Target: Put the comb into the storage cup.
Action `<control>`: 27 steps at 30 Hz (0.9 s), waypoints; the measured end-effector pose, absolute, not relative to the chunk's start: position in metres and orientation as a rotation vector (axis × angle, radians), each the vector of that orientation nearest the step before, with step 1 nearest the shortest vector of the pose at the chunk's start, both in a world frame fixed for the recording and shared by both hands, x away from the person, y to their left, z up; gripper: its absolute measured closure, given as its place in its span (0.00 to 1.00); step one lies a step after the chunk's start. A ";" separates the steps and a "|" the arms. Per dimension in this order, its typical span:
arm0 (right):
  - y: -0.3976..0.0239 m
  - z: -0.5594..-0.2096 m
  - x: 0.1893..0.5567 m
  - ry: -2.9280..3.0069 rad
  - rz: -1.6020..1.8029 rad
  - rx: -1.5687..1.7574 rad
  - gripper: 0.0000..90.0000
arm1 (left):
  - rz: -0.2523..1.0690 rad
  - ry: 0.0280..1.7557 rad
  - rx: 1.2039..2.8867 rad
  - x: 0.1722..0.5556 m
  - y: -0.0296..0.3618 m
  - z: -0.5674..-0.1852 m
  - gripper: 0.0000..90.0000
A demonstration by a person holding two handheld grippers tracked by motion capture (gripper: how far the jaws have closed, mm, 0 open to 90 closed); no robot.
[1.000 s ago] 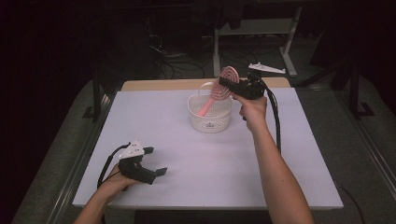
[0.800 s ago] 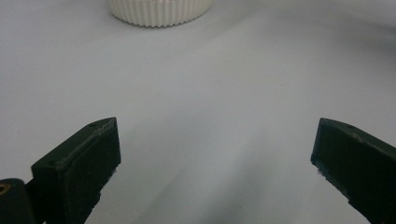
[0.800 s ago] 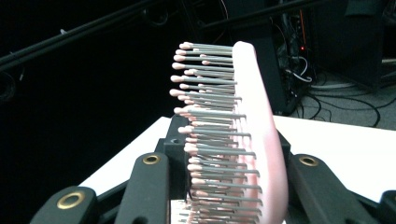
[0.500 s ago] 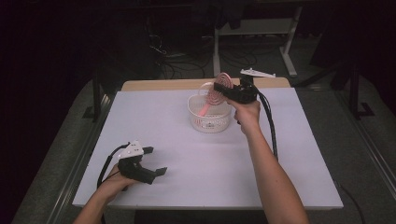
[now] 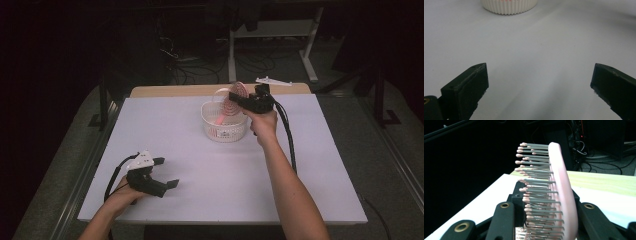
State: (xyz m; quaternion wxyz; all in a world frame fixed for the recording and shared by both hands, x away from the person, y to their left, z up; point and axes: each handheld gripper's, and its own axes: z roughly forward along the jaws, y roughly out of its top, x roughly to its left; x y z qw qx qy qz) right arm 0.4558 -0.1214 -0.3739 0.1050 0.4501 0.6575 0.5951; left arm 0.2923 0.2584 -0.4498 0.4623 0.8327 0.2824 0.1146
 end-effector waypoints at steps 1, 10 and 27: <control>-0.122 -0.375 0.456 1.935 1.765 1.335 0.70 | 0.281 0.694 2.048 0.292 0.258 -0.450 0.01; -0.133 -0.379 0.456 1.949 1.736 1.359 0.68 | 0.278 0.693 2.051 0.292 0.257 -0.450 0.01; -0.151 -0.390 0.456 1.947 1.681 1.406 0.63 | 0.272 0.688 2.059 0.293 0.255 -0.450 0.01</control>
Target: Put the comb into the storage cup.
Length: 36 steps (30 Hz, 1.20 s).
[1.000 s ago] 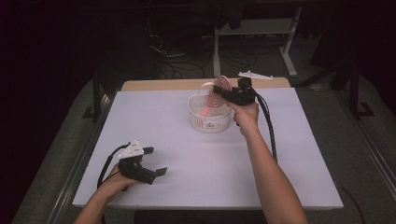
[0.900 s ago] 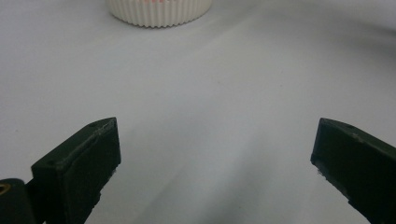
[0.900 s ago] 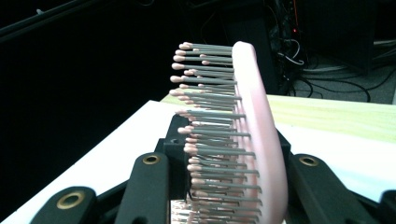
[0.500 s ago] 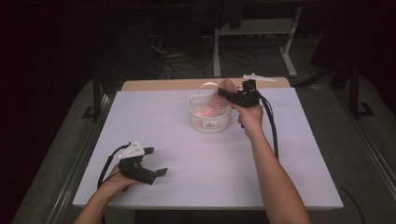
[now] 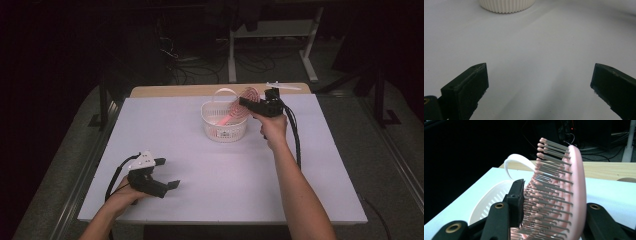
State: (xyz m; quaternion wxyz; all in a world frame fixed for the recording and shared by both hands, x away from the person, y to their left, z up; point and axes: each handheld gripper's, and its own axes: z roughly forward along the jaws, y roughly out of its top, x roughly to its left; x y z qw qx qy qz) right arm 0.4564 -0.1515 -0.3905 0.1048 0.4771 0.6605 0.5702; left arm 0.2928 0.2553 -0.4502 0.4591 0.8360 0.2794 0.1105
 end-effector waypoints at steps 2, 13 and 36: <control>-0.152 -0.390 0.456 1.953 1.674 1.402 0.63 | 0.272 0.690 2.058 0.293 0.255 -0.450 0.01; -0.155 -0.390 0.454 1.972 1.604 1.386 0.50 | 0.272 0.696 2.054 0.293 0.257 -0.450 0.01; -0.167 -0.381 0.431 2.082 1.506 1.295 0.18 | 0.274 0.694 2.065 0.292 0.259 -0.452 0.01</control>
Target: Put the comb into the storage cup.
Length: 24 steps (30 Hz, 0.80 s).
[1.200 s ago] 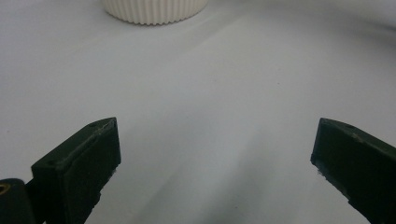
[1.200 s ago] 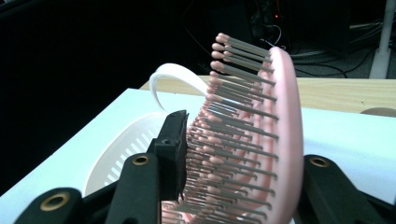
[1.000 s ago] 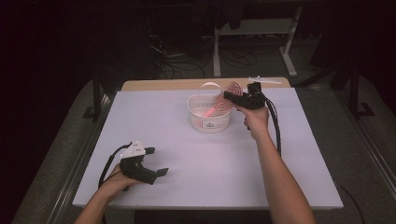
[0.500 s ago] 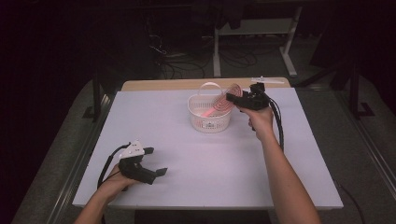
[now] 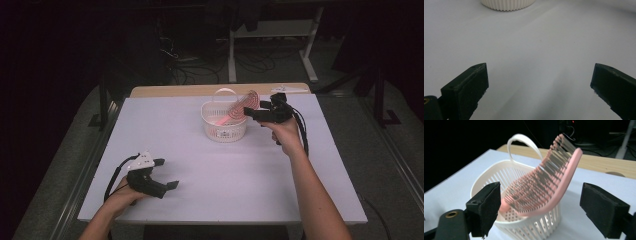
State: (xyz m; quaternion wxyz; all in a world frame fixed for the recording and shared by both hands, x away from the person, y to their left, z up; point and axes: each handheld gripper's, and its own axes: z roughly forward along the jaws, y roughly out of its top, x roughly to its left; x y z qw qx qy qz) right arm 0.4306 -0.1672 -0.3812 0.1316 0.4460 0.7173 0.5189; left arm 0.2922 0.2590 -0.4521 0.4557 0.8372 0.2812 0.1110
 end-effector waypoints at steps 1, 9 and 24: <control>-0.167 -0.381 0.429 2.092 1.492 1.281 0.17 | 0.275 0.694 2.065 0.292 0.259 -0.452 0.01; -0.168 -0.380 0.414 2.129 1.486 1.216 0.11 | 0.277 0.696 2.066 0.291 0.259 -0.452 0.01; -0.172 -0.387 0.385 2.173 1.414 1.123 0.00 | 0.279 0.703 2.063 0.290 0.260 -0.452 0.01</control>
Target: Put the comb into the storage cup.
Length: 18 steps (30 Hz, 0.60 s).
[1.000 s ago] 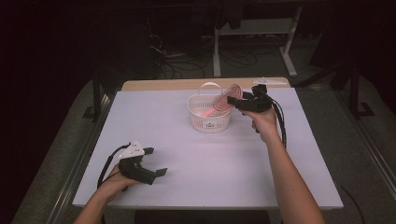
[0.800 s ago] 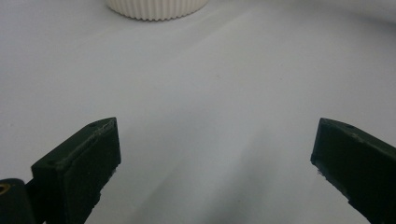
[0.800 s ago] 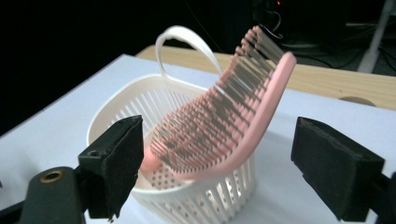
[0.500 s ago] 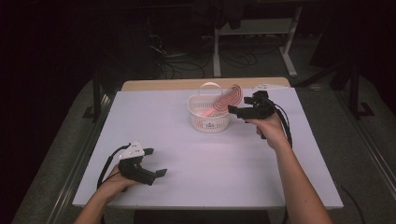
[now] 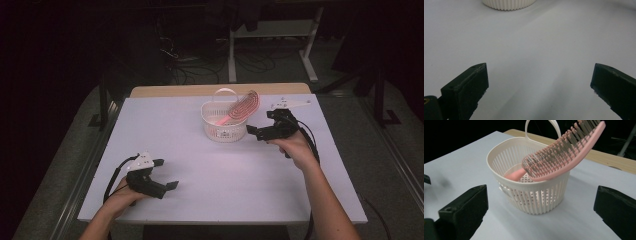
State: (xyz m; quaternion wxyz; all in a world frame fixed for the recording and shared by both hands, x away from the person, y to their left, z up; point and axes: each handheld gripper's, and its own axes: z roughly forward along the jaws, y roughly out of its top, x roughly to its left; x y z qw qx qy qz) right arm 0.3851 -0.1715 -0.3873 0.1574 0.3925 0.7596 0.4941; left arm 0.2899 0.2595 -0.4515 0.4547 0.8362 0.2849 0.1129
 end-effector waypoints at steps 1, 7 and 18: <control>-0.171 -0.388 0.383 2.175 1.415 1.117 0.00 | 0.279 0.702 2.063 0.290 0.260 -0.451 0.01; -0.169 -0.398 0.367 2.208 1.406 1.096 0.00 | 0.281 0.701 2.062 0.290 0.260 -0.451 0.01; -0.164 -0.417 0.338 2.242 1.391 1.076 0.00 | 0.289 0.695 2.057 0.291 0.261 -0.449 0.01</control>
